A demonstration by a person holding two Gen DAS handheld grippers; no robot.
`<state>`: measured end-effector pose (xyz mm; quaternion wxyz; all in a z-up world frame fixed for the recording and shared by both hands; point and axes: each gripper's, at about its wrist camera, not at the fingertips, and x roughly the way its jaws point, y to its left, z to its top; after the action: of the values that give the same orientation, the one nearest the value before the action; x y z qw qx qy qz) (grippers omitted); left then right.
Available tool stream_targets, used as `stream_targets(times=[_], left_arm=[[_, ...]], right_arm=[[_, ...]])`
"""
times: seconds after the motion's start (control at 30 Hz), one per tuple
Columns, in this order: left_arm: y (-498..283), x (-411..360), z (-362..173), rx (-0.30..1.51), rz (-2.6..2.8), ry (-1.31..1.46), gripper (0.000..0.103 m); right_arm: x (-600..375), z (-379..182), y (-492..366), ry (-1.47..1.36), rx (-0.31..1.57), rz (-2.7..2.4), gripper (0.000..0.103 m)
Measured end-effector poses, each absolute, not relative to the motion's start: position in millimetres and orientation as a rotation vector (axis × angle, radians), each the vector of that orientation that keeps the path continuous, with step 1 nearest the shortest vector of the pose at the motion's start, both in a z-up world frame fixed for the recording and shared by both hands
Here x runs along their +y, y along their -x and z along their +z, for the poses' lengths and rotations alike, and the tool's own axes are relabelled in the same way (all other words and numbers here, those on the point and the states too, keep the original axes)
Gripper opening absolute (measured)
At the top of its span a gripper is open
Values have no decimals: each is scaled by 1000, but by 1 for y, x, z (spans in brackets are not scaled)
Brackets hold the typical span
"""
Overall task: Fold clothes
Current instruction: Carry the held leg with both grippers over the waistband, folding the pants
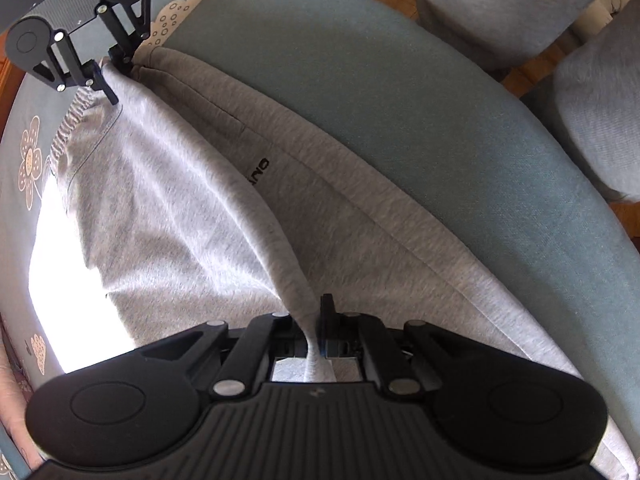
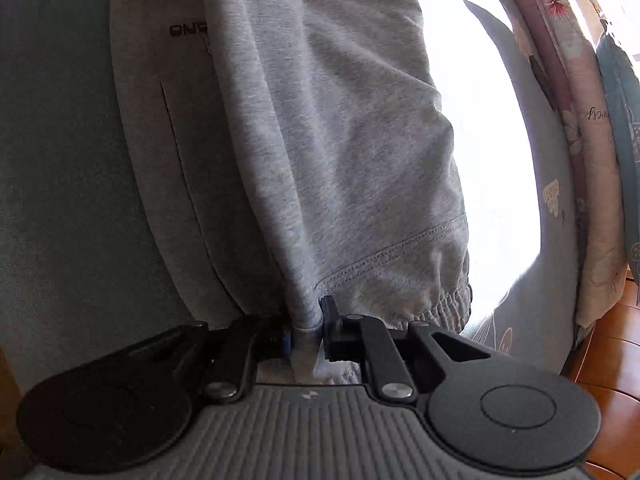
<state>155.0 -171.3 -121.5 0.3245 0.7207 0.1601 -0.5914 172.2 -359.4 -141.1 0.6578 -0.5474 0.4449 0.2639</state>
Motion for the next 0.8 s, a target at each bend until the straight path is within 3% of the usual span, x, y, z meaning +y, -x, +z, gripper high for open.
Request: stream_targets(times=[0.37, 0.43, 0.5, 0.73, 0.8], left_arm=[[-167, -177, -117, 447, -1521, -1832, 2], [-172, -178, -114, 452, -1516, -1815, 1], [-174, -178, -110, 451, -1517, -1812, 1], [-169, -180, -101, 409, -1539, -1822, 2], [-166, -180, -111, 397, -1528, -1847, 8]], right_arm=[[-349, -122, -159, 1249, 926, 589, 28], [-346, -121, -155, 1241, 924, 642, 23], [-344, -118, -152, 1221, 928, 686, 6], [-351, -109, -147, 1230, 947, 703, 5], [-350, -117, -153, 1272, 940, 722, 6]])
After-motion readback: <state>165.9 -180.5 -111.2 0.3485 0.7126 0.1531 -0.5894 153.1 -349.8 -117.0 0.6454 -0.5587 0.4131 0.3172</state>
